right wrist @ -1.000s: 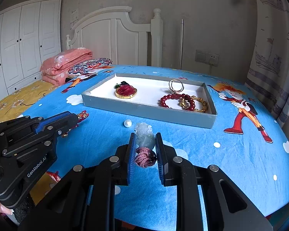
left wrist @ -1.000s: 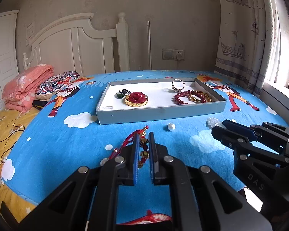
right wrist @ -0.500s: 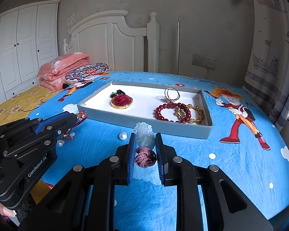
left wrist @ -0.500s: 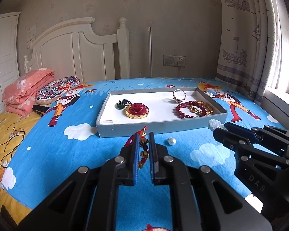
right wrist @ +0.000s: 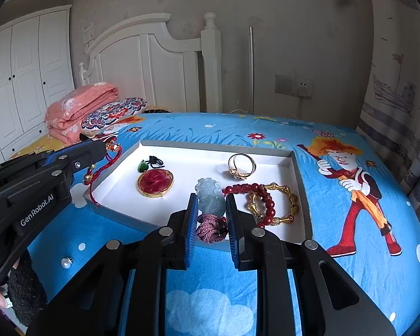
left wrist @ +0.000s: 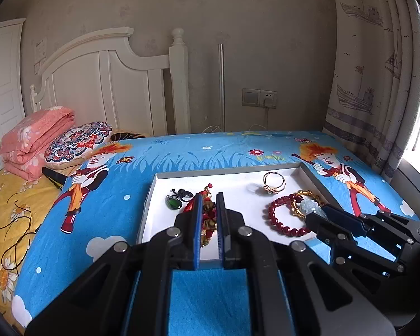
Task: Organize jewelry
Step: 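Carry both held items over the tray and lower them inside, then open both tools and lift them away from the tray, then reach the right tool to a white pearl and close on it, then grasp the other white pearl with the left tool while the right tool holds its pearl, then carry both pearls into the tray and open both tools, then lift both tools away from the tray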
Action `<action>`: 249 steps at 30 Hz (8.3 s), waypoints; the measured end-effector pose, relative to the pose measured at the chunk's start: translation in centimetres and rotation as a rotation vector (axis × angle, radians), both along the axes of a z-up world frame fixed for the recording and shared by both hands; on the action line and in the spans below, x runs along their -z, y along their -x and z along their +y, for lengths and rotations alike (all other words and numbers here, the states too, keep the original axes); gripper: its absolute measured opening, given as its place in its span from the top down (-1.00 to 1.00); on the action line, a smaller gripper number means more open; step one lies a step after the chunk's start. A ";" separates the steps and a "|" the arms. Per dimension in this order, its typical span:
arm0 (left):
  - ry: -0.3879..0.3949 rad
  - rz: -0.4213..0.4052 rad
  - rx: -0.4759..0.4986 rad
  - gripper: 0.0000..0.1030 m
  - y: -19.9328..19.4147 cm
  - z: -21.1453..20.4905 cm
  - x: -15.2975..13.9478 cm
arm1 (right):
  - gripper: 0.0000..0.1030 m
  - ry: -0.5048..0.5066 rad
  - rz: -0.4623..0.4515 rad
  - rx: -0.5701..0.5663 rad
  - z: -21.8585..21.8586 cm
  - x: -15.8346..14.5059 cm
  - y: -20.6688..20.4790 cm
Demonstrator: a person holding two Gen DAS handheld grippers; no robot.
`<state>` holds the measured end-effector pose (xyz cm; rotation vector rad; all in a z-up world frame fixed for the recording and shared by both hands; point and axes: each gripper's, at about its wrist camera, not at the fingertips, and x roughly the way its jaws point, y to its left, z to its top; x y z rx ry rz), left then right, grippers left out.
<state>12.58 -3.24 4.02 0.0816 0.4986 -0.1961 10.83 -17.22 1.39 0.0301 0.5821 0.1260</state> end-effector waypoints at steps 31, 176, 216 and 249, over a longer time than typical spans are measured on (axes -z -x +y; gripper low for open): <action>-0.054 0.155 -0.139 0.82 -12.3 0.4 3.1 | 0.60 0.026 0.149 0.021 1.7 2.5 -10.8; -0.096 0.073 -0.048 0.75 8.4 3.0 9.2 | 0.72 0.051 0.001 -0.032 3.2 4.6 7.7; -0.077 0.234 -0.121 0.74 -12.9 -0.4 4.2 | 0.72 0.036 0.147 0.051 0.1 1.6 -10.4; -0.051 0.057 -0.156 -0.90 -6.0 1.8 1.7 | -0.35 0.042 0.099 0.078 -1.0 0.5 -5.7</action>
